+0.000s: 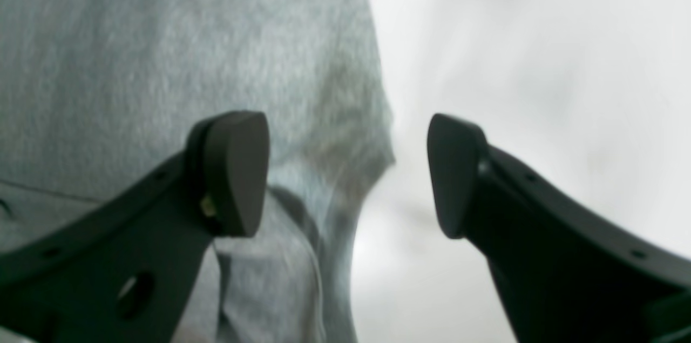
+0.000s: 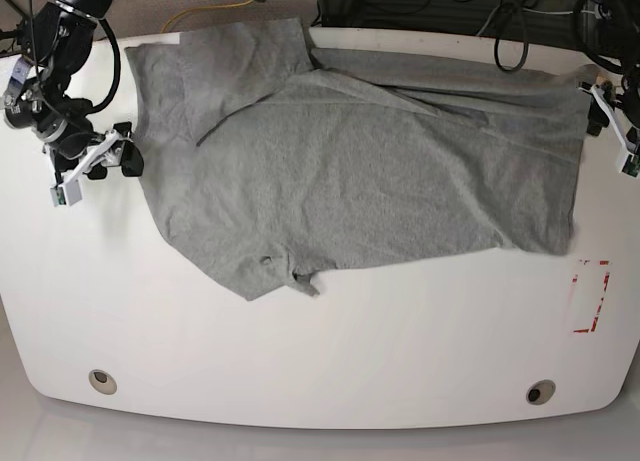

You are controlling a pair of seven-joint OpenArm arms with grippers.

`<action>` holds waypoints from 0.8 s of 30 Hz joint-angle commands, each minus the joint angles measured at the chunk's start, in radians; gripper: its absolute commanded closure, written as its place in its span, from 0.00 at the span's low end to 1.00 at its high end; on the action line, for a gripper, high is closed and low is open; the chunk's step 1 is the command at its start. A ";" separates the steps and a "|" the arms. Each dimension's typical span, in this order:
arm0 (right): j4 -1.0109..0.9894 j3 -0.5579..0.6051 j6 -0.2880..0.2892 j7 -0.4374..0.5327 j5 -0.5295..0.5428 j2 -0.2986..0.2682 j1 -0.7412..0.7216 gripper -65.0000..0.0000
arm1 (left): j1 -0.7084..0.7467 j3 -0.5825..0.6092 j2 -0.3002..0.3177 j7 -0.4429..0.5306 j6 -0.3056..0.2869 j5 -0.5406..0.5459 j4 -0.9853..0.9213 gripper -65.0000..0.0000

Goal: Fold the T-shirt properly
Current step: 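Drag the shirt edge with both grippers, then open the grippers, then move both grippers to the shirt's hem corners and grasp them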

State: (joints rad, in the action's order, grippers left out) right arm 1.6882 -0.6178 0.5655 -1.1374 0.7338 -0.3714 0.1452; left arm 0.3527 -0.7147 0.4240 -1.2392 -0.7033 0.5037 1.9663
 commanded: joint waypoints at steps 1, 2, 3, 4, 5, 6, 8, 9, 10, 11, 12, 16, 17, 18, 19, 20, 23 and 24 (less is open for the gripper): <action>-0.052 -0.003 0.003 0.033 0.016 -0.027 -0.057 0.33 | -0.011 -0.035 0.057 0.017 0.005 0.048 0.008 0.47; -0.086 0.009 0.003 0.041 0.007 -0.028 -0.086 0.33 | -0.020 -0.046 0.054 0.017 0.005 0.045 0.008 0.47; -0.109 0.023 0.004 0.047 -0.003 -0.030 -0.104 0.33 | -0.034 -0.049 0.052 0.017 0.005 0.046 0.009 0.47; -0.136 0.045 0.008 0.055 -0.018 -0.033 -0.129 0.33 | -0.054 -0.047 0.052 0.017 0.005 0.048 0.009 0.47; -0.167 0.069 0.011 0.067 -0.044 -0.042 -0.160 0.33 | -0.080 -0.039 0.052 0.017 0.005 0.043 0.008 0.47; -0.191 0.092 0.012 0.078 -0.070 -0.044 -0.187 0.33 | -0.105 -0.033 0.049 0.017 0.005 0.042 -0.003 0.47; -0.248 0.129 0.012 0.102 -0.118 -0.044 -0.244 0.33 | -0.159 -0.018 0.037 0.017 0.005 0.042 -0.035 0.47; -0.282 0.154 0.012 0.122 -0.139 -0.044 -0.278 0.33 | -0.200 -0.009 0.029 0.019 0.005 0.042 -0.052 0.47; -0.316 0.180 0.014 0.144 -0.151 -0.044 -0.307 0.33 | -0.234 0.000 0.026 0.019 0.005 0.042 -0.069 0.47; -0.340 0.197 0.014 0.162 -0.155 -0.044 -0.324 0.33 | -0.252 0.007 0.026 0.019 0.005 0.042 -0.086 0.47; -0.371 0.217 0.014 0.188 -0.155 -0.045 -0.342 0.33 | -0.272 0.011 0.026 0.019 0.005 0.042 -0.109 0.47; -0.572 0.330 0.014 0.316 -0.155 -0.076 -0.470 0.33 | -0.406 0.068 0.025 0.049 0.005 0.042 -0.253 0.47; -0.606 0.356 0.014 0.334 -0.155 -0.085 -0.487 0.33 | -0.412 0.076 0.025 0.065 0.005 0.042 -0.278 0.47; -0.638 0.379 0.014 0.353 -0.155 -0.093 -0.503 0.33 | -0.413 0.083 0.025 0.091 0.005 0.042 -0.302 0.47; -0.678 0.407 0.014 0.386 -0.155 -0.097 -0.525 0.33 | -0.415 0.089 0.025 0.134 0.005 0.042 -0.335 0.47; -0.705 0.427 0.014 0.412 -0.155 -0.097 -0.539 0.33 | -0.415 0.096 0.025 0.169 0.027 0.042 -0.358 0.47; -0.816 0.505 0.027 0.500 -0.155 -0.100 -0.595 0.33 | -0.416 0.165 0.025 0.339 0.115 0.042 -0.463 0.47; -0.842 0.523 0.037 0.504 -0.155 -0.100 -0.609 0.33 | -0.416 0.192 0.028 0.387 0.133 0.042 -0.489 0.47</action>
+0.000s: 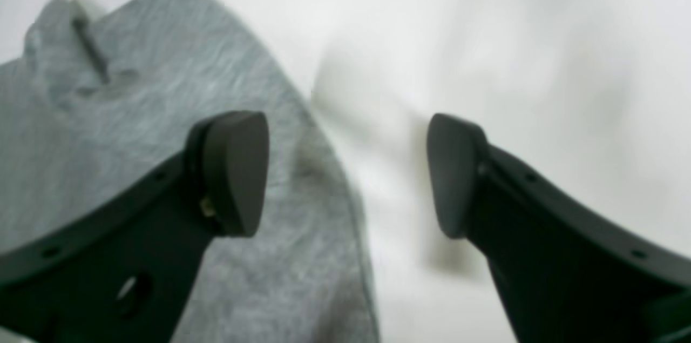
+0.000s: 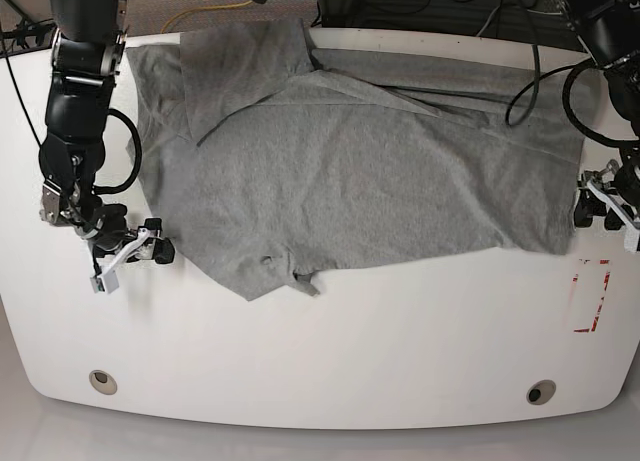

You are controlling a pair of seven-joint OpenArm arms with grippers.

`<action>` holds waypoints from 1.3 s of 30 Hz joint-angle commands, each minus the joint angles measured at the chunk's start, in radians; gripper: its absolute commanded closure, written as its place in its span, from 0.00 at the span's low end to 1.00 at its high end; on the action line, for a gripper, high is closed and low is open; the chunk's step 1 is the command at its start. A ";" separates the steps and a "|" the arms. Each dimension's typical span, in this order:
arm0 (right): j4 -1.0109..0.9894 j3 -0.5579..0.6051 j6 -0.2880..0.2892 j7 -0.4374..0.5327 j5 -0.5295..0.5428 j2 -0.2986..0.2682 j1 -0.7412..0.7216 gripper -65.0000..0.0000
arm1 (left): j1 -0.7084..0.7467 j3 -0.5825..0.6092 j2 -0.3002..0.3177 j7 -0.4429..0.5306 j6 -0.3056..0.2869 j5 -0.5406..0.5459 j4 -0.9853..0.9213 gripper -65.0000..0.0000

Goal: Fold the T-shirt properly
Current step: 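Move both grippers to the shirt's hem corners and grasp them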

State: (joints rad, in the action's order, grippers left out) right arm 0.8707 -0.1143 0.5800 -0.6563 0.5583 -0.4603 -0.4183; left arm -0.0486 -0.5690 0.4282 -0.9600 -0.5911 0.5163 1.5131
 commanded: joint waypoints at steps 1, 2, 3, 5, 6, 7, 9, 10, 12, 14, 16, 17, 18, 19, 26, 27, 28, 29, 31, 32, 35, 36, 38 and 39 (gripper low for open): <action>-0.038 0.032 0.028 0.025 0.021 -0.012 -0.050 0.33 | -0.015 0.066 0.025 0.140 0.038 0.029 -0.053 0.47; -0.049 0.043 0.034 0.026 0.021 -0.010 -0.055 0.33 | -0.015 0.083 0.027 0.175 0.056 0.029 -0.073 0.47; -0.054 0.049 0.039 0.031 0.021 -0.007 -0.054 0.33 | -0.015 0.097 0.027 0.215 0.079 0.029 -0.102 0.47; -0.055 0.057 0.039 0.056 0.021 -0.002 -0.052 0.33 | -0.017 0.103 0.027 0.270 0.113 0.020 -0.164 0.47; -0.057 0.064 0.039 0.065 0.021 0.010 -0.052 0.33 | -0.024 0.105 0.027 0.295 0.121 0.005 -0.188 0.47; -0.057 0.081 0.036 0.068 0.019 0.027 -0.052 0.33 | -0.052 0.106 0.024 0.326 0.125 -0.021 -0.225 0.47; -0.051 0.095 0.034 0.063 0.021 0.042 -0.052 0.33 | -0.089 0.106 0.022 0.345 0.121 -0.077 -0.270 0.47; -0.051 0.095 0.034 0.060 0.021 0.047 -0.050 0.33 | -0.104 0.103 0.022 0.349 0.121 -0.104 -0.288 0.47; -0.057 0.095 0.033 0.060 0.019 0.064 -0.050 0.33 | -0.130 0.102 0.022 0.353 0.121 -0.153 -0.311 0.47; -0.057 0.095 0.033 0.062 0.019 0.077 -0.050 0.33 | -0.156 0.102 0.022 0.361 0.121 -0.196 -0.331 0.47; -0.057 0.097 0.033 0.062 0.019 0.090 -0.050 0.33 | -0.182 0.102 0.022 0.387 0.121 -0.233 -0.355 0.46; -0.055 0.097 0.031 0.062 0.019 0.099 -0.050 0.33 | -0.193 0.102 0.022 0.401 0.121 -0.246 -0.366 0.46; -0.055 0.097 0.031 0.062 0.019 0.108 -0.050 0.33 | -0.204 0.102 0.022 0.418 0.121 -0.259 -0.385 0.46; -0.055 0.097 0.031 0.062 0.019 0.113 -0.052 0.33 | -0.211 0.102 0.022 0.427 0.121 -0.270 -0.403 0.46; -0.055 0.097 0.030 0.062 0.019 0.117 -0.058 0.56 | -0.299 0.103 0.022 0.479 0.127 -0.311 -0.579 0.46; -0.055 0.097 0.030 0.062 0.019 0.117 -0.058 0.66 | -0.314 0.105 0.022 0.496 0.127 -0.316 -0.615 0.46; -0.055 0.097 0.030 0.063 0.019 0.117 -0.060 0.74 | -0.327 0.105 0.022 0.507 0.128 -0.316 -0.644 0.46; -0.055 0.097 0.030 0.063 0.019 0.117 -0.060 0.79 | -0.337 0.105 0.022 0.516 0.128 -0.316 -0.665 0.46; -0.051 0.097 0.030 0.063 0.019 0.116 -0.060 0.91 | -0.368 0.106 0.022 0.536 0.128 -0.316 -0.733 0.46; -0.049 0.097 0.030 0.063 0.019 0.116 -0.060 0.92 | -0.380 0.106 0.022 0.540 0.128 -0.316 -0.757 0.45; -0.049 0.097 0.030 0.063 0.019 0.113 -0.060 0.92 | -0.411 0.106 0.021 0.540 0.128 -0.316 -0.816 0.38; -0.049 0.097 0.030 0.063 0.019 0.113 -0.060 0.92 | -0.420 0.108 0.021 0.540 0.128 -0.316 -0.834 0.36; -0.049 0.097 0.030 0.063 0.019 0.113 -0.060 0.92 | -0.434 0.142 0.019 0.542 0.128 -0.316 -0.859 0.33; -0.049 0.097 0.030 0.063 0.019 0.113 -0.060 0.92 | -0.435 0.166 0.019 0.542 0.128 -0.313 -0.862 0.33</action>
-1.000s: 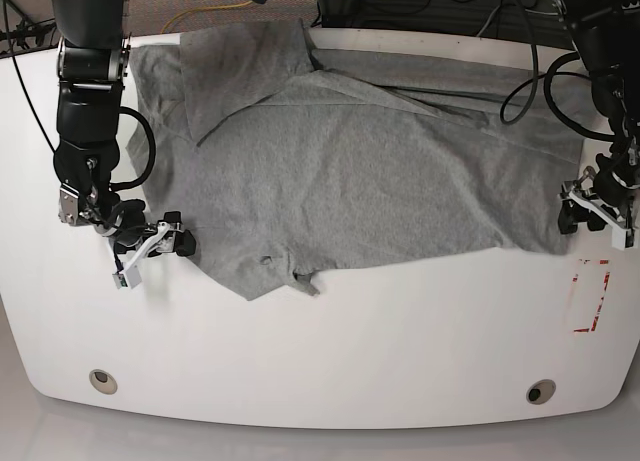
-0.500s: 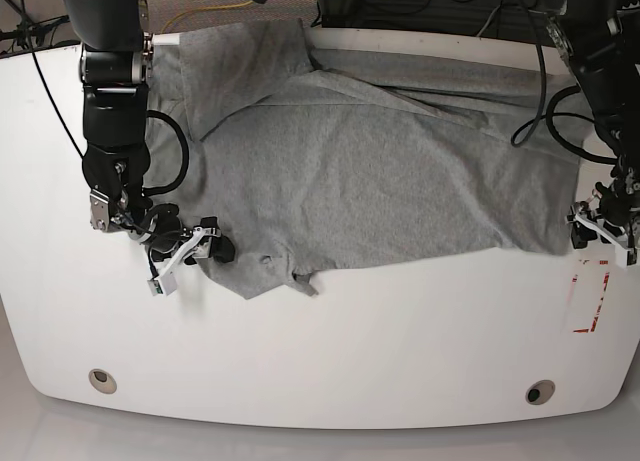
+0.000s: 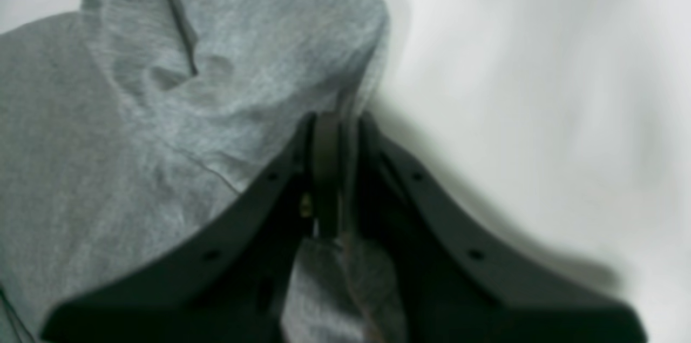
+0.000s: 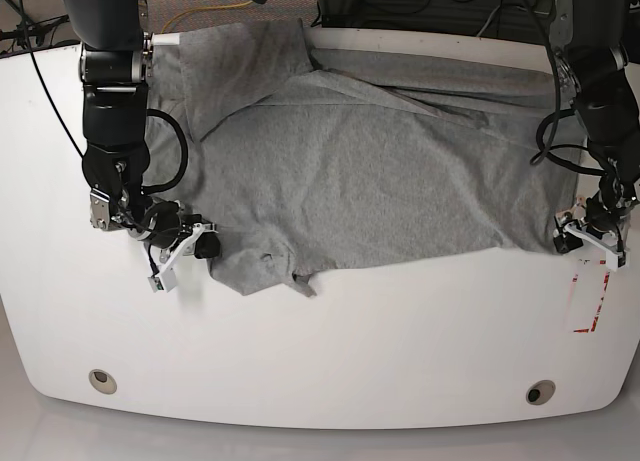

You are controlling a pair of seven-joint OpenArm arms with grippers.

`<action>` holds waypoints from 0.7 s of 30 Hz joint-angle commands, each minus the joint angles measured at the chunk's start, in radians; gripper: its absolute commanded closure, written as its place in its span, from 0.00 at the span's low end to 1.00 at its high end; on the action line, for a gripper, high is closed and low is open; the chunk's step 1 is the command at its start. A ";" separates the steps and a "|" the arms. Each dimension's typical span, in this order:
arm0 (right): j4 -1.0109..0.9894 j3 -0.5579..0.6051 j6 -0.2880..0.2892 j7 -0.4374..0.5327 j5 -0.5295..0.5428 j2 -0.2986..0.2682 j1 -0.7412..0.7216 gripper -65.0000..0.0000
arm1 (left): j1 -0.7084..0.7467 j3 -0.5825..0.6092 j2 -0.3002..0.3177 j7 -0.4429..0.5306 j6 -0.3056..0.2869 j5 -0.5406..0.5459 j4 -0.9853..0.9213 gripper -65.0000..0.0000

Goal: Fold the T-shirt properly
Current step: 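Move both grippers to the shirt's hem corners and grasp them, then lift the hem with both grippers and fold it over toward the collar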

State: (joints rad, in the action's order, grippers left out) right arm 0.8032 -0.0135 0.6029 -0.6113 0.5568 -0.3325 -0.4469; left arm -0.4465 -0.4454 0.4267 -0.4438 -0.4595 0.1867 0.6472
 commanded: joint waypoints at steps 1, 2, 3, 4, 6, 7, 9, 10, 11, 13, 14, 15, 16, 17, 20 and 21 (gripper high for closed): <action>0.018 -0.004 0.007 0.018 0.021 -0.015 -0.031 0.92 | -0.038 0.069 0.021 0.026 -0.003 0.018 0.004 0.33; 0.018 -0.004 0.007 0.018 0.021 -0.014 -0.031 0.92 | -0.038 0.099 0.021 0.026 -0.008 0.020 0.004 0.33; 0.018 -0.004 0.007 0.018 0.021 -0.014 -0.031 0.92 | -0.038 0.121 0.021 0.026 -0.009 0.020 0.004 0.33; 0.018 -0.004 0.007 0.018 0.021 -0.014 -0.031 0.93 | -0.038 0.139 0.016 0.026 -0.009 0.021 0.004 0.33; 0.018 -0.004 0.007 0.018 0.021 -0.014 -0.031 0.93 | -0.036 0.144 -0.004 0.027 -0.009 0.020 0.004 0.37; 0.018 -0.004 0.007 0.018 0.021 -0.014 -0.031 0.94 | -0.036 0.144 -0.010 0.029 -0.009 0.017 0.004 0.42; 0.022 -0.004 0.007 0.018 0.021 -0.014 -0.031 0.94 | -0.036 0.144 -0.010 0.029 -0.009 0.015 0.000 0.58; 0.031 -0.004 0.007 0.018 0.021 -0.014 -0.031 0.96 | -0.036 0.144 -0.010 0.029 -0.009 0.015 0.000 0.68; 0.049 -0.004 0.007 0.018 0.021 -0.014 -0.031 1.00 | -0.036 0.144 -0.010 0.029 -0.009 0.015 0.000 0.81; 0.080 -0.004 0.007 0.017 0.021 -0.015 -0.030 1.00 | -0.036 0.147 -0.010 0.030 -0.008 0.015 0.000 1.00; 0.094 -0.004 0.007 0.015 0.021 -0.017 -0.030 1.00 | -0.036 0.148 -0.010 0.030 -0.008 0.015 0.003 1.00; 0.106 -0.004 0.007 0.014 0.021 -0.018 -0.030 1.00 | -0.036 0.153 -0.010 0.030 -0.009 0.015 0.006 1.00; 0.115 -0.004 0.007 0.014 0.021 -0.020 -0.031 1.00 | -0.038 0.153 -0.010 0.030 -0.009 0.015 0.013 1.00; 0.124 -0.004 0.007 0.014 0.021 -0.021 -0.033 1.00 | -0.038 0.153 -0.010 0.030 -0.009 0.015 0.029 1.00; 0.161 -0.004 0.007 0.009 0.021 -0.040 -0.046 1.00 | -0.036 0.153 -0.010 0.021 -0.009 0.015 0.098 1.00; 0.169 -0.004 0.007 -0.002 0.021 -0.047 -0.048 1.00 | -0.036 0.153 -0.010 0.020 -0.009 0.017 0.125 1.00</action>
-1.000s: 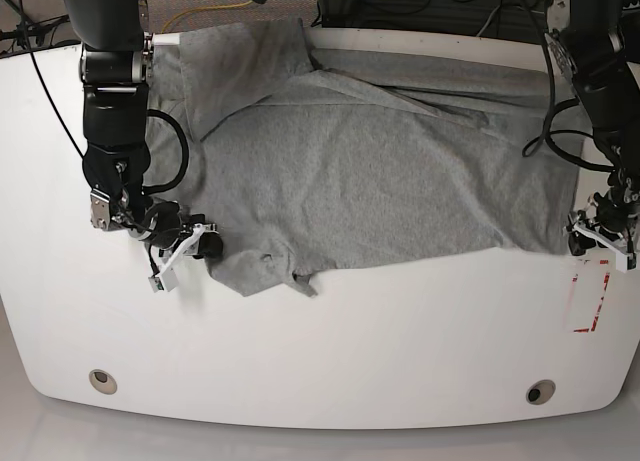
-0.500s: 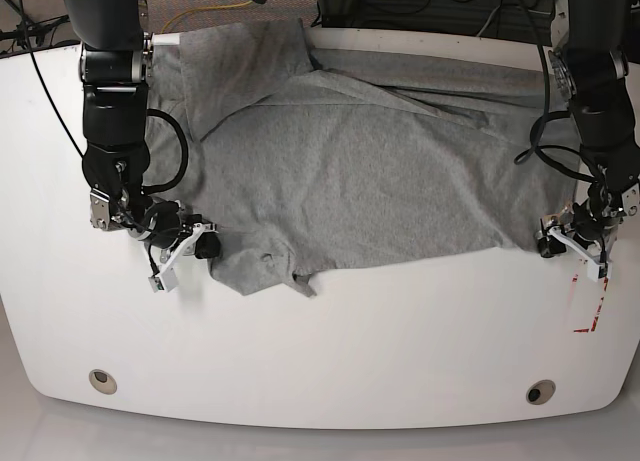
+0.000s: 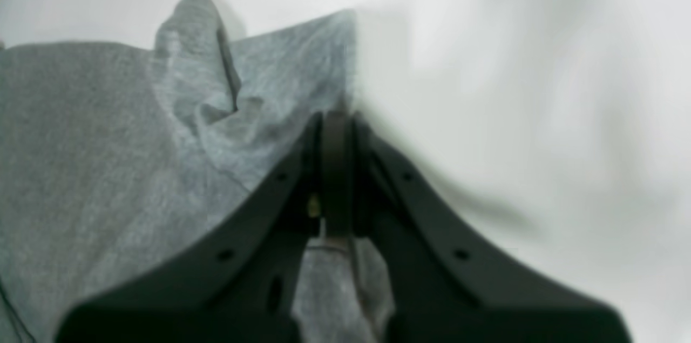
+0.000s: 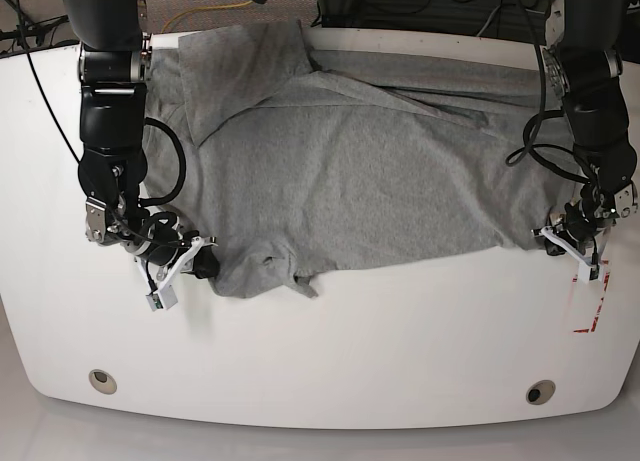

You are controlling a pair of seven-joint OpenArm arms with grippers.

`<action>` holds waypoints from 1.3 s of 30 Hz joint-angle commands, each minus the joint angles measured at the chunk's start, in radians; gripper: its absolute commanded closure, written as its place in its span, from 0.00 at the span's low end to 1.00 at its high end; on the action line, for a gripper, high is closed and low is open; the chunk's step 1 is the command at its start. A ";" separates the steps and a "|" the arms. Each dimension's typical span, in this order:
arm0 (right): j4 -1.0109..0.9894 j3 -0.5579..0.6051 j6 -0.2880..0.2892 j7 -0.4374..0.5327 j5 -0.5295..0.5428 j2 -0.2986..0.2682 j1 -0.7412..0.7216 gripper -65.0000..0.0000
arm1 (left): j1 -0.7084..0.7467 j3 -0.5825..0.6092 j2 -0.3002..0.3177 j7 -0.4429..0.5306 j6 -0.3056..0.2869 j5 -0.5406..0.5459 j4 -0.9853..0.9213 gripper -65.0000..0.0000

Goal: Fold the T-shirt properly
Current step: 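Lift the hem with both grippers and fold it over toward the collar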

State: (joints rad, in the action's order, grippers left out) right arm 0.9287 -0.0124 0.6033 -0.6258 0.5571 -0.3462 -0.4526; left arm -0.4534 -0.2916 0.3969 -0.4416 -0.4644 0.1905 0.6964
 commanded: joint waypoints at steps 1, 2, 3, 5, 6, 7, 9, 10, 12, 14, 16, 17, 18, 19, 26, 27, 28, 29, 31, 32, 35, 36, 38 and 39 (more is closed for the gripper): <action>0.056 -0.005 0.007 -0.009 0.021 -0.041 -0.045 1.00 | -0.028 -0.002 0.020 0.017 -0.006 0.013 0.107 1.00; 0.072 -0.005 0.007 -0.035 0.022 -0.050 -0.047 1.00 | -0.025 -0.002 0.020 0.017 -0.006 0.013 0.139 1.00; 0.100 -0.008 0.007 -0.062 0.024 -0.057 -0.047 1.00 | -0.009 -0.002 0.020 0.011 -0.006 0.014 0.174 1.00; 0.151 -0.011 0.007 -0.092 0.024 -0.060 -0.039 1.00 | 0.012 -0.002 0.020 -0.010 -0.006 0.014 0.222 1.00; 0.181 -0.011 0.007 -0.104 0.024 -0.070 -0.036 1.00 | 0.023 -0.004 0.020 -0.023 -0.007 0.016 0.254 1.00; 0.207 -0.011 0.007 -0.116 0.025 -0.080 -0.025 1.00 | 0.032 -0.005 0.020 -0.032 -0.007 0.016 0.285 1.00; 0.264 -0.013 0.007 -0.139 0.027 -0.090 -0.002 1.00 | 0.054 -0.007 0.020 -0.055 -0.007 0.016 0.349 1.00; 0.300 -0.013 0.007 -0.154 0.028 -0.096 0.010 1.00 | 0.071 -0.008 0.020 -0.066 -0.007 0.017 0.386 1.00; 0.361 -0.018 0.007 -0.187 0.028 -0.100 0.033 1.00 | 0.103 -0.008 0.020 -0.079 -0.007 0.017 0.444 1.00; 0.428 -0.067 0.007 -0.225 0.028 -0.100 0.067 1.00 | 0.137 -0.008 0.020 -0.082 -0.007 0.017 0.494 1.00; 0.478 -0.123 0.010 -0.260 0.028 -0.092 0.093 1.00 | 0.156 -0.010 0.020 -0.082 -0.020 0.017 0.524 1.00; 0.502 -0.143 0.013 -0.277 0.028 -0.092 0.104 1.00 | 0.167 -0.010 0.020 -0.082 -0.032 0.017 0.533 1.00; 0.544 -0.169 0.014 -0.312 0.028 -0.092 0.124 1.00 | 0.183 -0.016 0.020 -0.087 -0.052 0.017 0.547 1.00; 0.574 -0.189 0.014 -0.337 0.028 -0.092 0.137 1.00 | 0.196 -0.034 0.020 -0.092 -0.066 0.017 0.558 1.00; 0.749 -0.265 0.016 -0.386 0.028 -0.093 0.294 1.00 | 0.253 -0.162 0.017 -0.162 -0.150 0.016 0.607 1.00; 0.768 -0.272 0.016 -0.388 0.028 -0.093 0.314 1.00 | 0.262 -0.169 0.017 -0.167 -0.161 0.016 0.613 1.00; 0.794 -0.283 0.016 -0.388 0.028 -0.092 0.344 1.00 | 0.282 -0.185 0.017 -0.170 -0.182 0.014 0.622 1.00; 0.817 -0.297 0.016 -0.388 0.028 -0.092 0.377 1.00 | 0.302 -0.202 0.017 -0.170 -0.201 0.013 0.629 1.00; 0.858 -0.314 0.016 -0.388 0.028 -0.090 0.430 1.00 | 0.325 -0.219 0.017 -0.171 -0.224 0.011 0.629 1.00; 0.873 -0.315 0.016 -0.388 0.028 -0.089 0.450 1.00 | 0.333 -0.220 0.017 -0.171 -0.227 0.011 0.629 1.00; 0.936 -0.318 0.016 -0.388 0.030 -0.067 0.521 1.00 | 0.365 -0.226 0.017 -0.171 -0.231 0.013 0.629 1.00; 0.970 -0.334 0.016 -0.388 0.030 -0.058 0.565 1.00 | 0.387 -0.228 0.018 -0.171 -0.231 0.014 0.630 1.00; 1.024 -0.378 0.016 -0.389 0.030 -0.044 0.634 1.00 | 0.420 -0.229 0.021 -0.171 -0.231 0.014 0.636 1.00; 1.044 -0.395 0.016 -0.389 0.030 -0.030 0.665 1.00 | 0.439 -0.231 0.021 -0.171 -0.231 0.014 0.645 1.00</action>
State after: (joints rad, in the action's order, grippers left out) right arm 1.9156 -0.3710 0.6247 -1.0248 0.5919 -0.3660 0.1745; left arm -0.0315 -0.5144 0.3916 -0.6346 -0.6983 0.2028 1.3087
